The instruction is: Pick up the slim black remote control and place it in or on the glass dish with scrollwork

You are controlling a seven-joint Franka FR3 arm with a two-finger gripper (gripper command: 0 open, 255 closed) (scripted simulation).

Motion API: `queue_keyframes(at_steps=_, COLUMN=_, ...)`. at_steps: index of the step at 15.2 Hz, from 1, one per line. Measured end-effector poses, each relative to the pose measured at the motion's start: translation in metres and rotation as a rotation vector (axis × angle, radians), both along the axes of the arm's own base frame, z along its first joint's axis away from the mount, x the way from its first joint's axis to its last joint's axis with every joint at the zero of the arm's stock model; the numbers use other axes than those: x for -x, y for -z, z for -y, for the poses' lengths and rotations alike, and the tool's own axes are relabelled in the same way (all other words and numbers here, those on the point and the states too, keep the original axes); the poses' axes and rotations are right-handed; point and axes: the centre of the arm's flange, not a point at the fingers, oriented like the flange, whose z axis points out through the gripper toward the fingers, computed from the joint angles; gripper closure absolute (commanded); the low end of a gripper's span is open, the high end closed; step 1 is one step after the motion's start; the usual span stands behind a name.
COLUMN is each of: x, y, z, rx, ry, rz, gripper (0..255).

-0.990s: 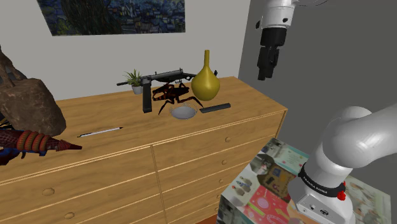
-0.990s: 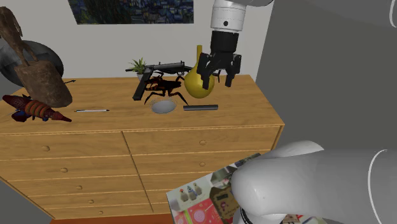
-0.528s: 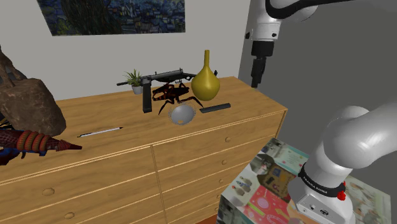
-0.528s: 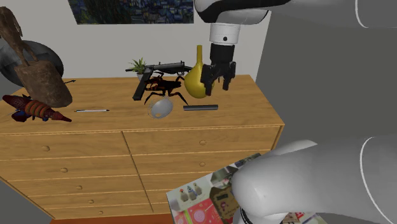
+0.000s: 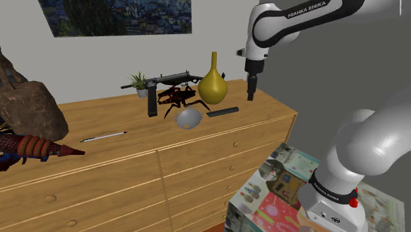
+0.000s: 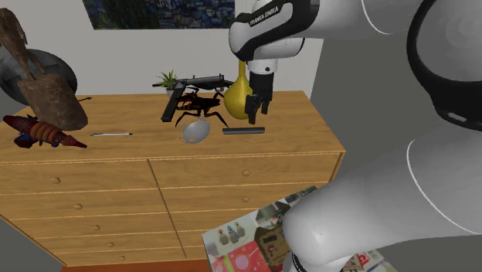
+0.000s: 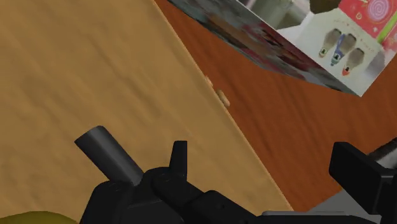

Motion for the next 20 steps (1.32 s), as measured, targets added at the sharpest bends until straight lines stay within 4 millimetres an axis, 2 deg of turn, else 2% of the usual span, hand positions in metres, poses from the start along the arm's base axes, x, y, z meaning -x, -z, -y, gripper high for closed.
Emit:
queue_keyframes(at_steps=5, x=-0.042, y=0.038, z=0.005, rx=0.027, ry=-0.173, rz=0.048, gripper=0)
queue_keyframes(at_steps=7, x=-0.064, y=0.050, z=0.004, rx=0.039, ry=-0.243, rz=0.067, gripper=0)
queue_keyframes(at_steps=11, x=-0.102, y=0.086, z=0.000, rx=0.060, ry=-0.382, rz=0.105, gripper=0)
queue_keyframes(at_steps=14, x=-0.128, y=0.104, z=-0.010, rx=0.077, ry=-0.487, rz=0.133, gripper=0)
queue_keyframes(at_steps=16, x=-0.138, y=0.108, z=-0.011, rx=0.084, ry=-0.517, rz=0.154, gripper=0)
queue_keyframes(at_steps=20, x=-0.143, y=0.111, z=-0.010, rx=0.092, ry=-0.529, rz=0.195, gripper=0)
